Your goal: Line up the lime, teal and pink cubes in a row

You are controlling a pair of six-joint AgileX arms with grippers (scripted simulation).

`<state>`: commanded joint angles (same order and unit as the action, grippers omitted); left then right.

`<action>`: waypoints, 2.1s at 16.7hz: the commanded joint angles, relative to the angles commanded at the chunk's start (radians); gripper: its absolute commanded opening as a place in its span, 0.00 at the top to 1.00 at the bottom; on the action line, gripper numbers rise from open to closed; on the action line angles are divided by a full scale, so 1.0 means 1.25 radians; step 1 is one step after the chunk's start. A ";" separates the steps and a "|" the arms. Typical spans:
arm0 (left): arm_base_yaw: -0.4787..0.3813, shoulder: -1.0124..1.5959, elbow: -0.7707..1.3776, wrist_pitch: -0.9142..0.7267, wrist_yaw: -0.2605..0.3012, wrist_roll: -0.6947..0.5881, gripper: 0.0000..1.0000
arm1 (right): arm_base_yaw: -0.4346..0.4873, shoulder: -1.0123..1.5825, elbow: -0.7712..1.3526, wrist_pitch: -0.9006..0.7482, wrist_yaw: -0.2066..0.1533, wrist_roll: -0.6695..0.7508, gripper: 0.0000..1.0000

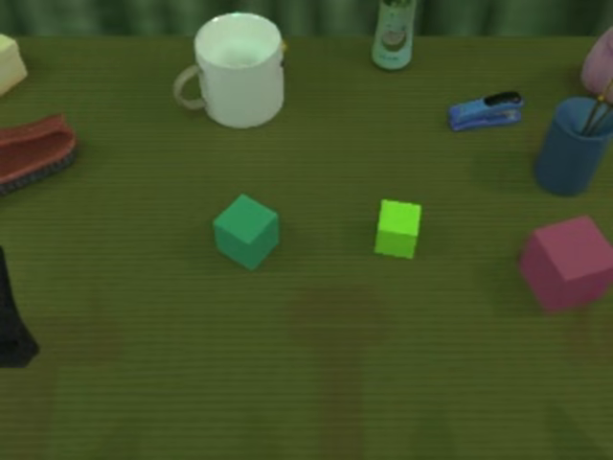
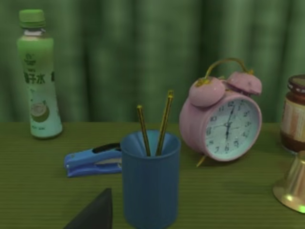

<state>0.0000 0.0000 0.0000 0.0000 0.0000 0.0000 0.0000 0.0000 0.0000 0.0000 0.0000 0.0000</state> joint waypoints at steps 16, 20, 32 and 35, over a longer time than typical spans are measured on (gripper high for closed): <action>0.000 0.000 0.000 0.000 0.000 0.000 0.00 | 0.107 0.636 0.464 -0.425 0.027 0.154 0.00; 0.000 0.000 0.000 0.000 0.000 0.000 0.00 | 0.173 0.981 0.708 -0.641 0.029 0.245 0.00; 0.000 0.000 0.000 0.000 0.000 0.000 0.00 | 0.361 1.806 1.532 -1.077 0.013 0.509 0.00; 0.000 0.000 0.000 0.000 0.000 0.000 0.00 | 0.390 1.894 1.690 -1.103 0.008 0.549 0.00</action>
<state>0.0000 0.0000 0.0000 0.0000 0.0000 0.0000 0.4875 2.3670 2.1123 -1.3788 0.0102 0.6868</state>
